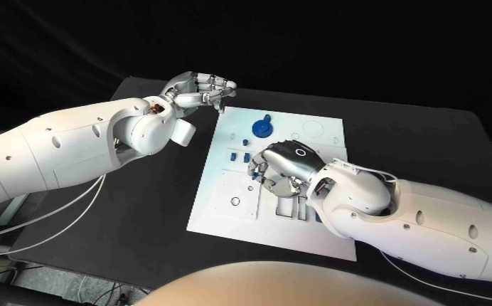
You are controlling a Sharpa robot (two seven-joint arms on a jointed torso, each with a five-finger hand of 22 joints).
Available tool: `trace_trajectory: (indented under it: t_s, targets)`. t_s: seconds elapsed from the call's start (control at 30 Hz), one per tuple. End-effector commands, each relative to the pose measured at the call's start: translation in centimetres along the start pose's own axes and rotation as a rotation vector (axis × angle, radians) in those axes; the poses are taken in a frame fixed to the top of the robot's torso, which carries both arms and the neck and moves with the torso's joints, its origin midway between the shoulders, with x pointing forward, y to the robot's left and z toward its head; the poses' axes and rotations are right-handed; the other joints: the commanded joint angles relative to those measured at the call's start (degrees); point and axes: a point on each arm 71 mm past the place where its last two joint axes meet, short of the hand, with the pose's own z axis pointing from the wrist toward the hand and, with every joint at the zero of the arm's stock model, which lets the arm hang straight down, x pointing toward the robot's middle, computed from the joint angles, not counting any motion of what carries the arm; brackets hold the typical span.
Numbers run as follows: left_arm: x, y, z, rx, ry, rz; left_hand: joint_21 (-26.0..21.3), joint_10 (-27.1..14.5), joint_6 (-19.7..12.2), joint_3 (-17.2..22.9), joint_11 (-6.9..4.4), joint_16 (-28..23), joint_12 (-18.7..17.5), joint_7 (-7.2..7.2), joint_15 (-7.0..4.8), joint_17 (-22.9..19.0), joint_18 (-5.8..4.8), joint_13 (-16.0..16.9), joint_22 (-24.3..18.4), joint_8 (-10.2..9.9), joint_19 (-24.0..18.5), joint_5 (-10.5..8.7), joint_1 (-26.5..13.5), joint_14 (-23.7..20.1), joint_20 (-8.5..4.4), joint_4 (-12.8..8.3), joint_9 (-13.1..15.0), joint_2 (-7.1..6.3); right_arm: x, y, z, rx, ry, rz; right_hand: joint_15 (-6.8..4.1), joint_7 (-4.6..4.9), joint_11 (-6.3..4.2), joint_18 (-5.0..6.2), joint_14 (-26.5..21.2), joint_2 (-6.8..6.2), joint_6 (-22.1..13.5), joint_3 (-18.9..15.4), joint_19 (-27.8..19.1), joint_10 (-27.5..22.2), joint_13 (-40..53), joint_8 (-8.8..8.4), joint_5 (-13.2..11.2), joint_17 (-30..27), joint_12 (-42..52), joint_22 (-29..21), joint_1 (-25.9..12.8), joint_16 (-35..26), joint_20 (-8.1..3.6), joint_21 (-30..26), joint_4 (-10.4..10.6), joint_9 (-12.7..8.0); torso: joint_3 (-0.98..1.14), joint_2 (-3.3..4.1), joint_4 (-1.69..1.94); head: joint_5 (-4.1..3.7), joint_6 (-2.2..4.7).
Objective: Assemble the parts on the task board
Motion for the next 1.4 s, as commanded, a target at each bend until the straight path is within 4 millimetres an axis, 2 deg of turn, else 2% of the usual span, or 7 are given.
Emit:
trace_trajectory:
  t_s: [0.03, 0.17, 0.37, 1.4]
  targets:
    - [0.3, -0.1, 0.1, 0.009, 0.013, -0.023, -0.32, -0.25, -0.18, 0.14, -0.10, -0.28, 0.39, 0.21, 0.13, -0.04, 0.31, 0.03, -0.04, 0.22, 0.00, 0.16, -0.56, -0.36, -0.02, 0.15, 0.05, -0.07, 0.4, 0.0, 0.1, -0.015, 0.009, 0.007, -0.37, 0.13, -0.75, -1.03, 3.14, 0.26, 0.21, 0.09, -0.04, 0.51, 0.04, 0.15, 0.32, -0.04, -0.33, -0.10, -0.60, 0.28, -0.28, -0.07, -0.24, 0.14, 0.03, 0.00, 0.01, 0.34, -0.34]
    - [0.4, -0.1, 0.2, 0.010, 0.014, -0.026, -0.35, -0.27, -0.19, 0.14, -0.09, -0.29, 0.41, 0.21, 0.14, -0.05, 0.31, 0.03, -0.06, 0.23, 0.00, 0.16, -0.59, -0.36, -0.01, 0.15, 0.05, -0.07, 0.9, 0.0, 0.3, -0.015, 0.017, 0.011, -0.36, 0.13, -0.75, -1.03, 3.15, 0.25, 0.20, 0.07, -0.04, 0.50, 0.06, 0.16, 0.34, 0.03, -0.34, -0.06, -0.69, 0.32, -0.27, -0.04, -0.23, 0.17, -0.02, 0.01, -0.01, 0.52, -0.61]
    - [0.5, -0.1, 0.3, 0.009, 0.015, -0.029, -0.35, -0.27, -0.19, 0.14, -0.09, -0.29, 0.41, 0.21, 0.14, -0.05, 0.31, 0.03, -0.06, 0.23, 0.00, 0.16, -0.59, -0.36, -0.01, 0.15, 0.05, -0.07, 1.5, 0.1, 0.5, -0.015, 0.034, 0.016, -0.35, 0.13, -0.74, -1.03, 3.14, 0.25, 0.17, 0.03, -0.06, 0.50, 0.10, 0.17, 0.33, 0.04, -0.37, -0.05, -0.88, 0.35, -0.26, -0.05, -0.20, 0.24, 0.08, 0.04, 0.00, 0.82, -0.93]
    - [0.5, 0.0, 0.3, 0.002, 0.021, -0.032, -0.44, -0.38, -0.23, 0.15, -0.09, -0.32, 0.48, 0.19, 0.15, -0.09, 0.32, 0.04, -0.12, 0.25, 0.02, 0.18, -0.63, -0.36, 0.02, 0.12, 0.07, -0.06, 2.9, -0.2, 0.7, -0.001, 0.092, 0.015, -0.34, 0.09, -0.76, -0.97, 3.11, 0.28, 0.08, -0.07, -0.25, 0.46, 0.20, 0.20, 0.04, -0.11, -0.43, -0.18, -1.25, 0.33, -0.23, -0.27, -0.21, 0.40, 0.05, 0.00, 0.00, 1.48, -0.93]
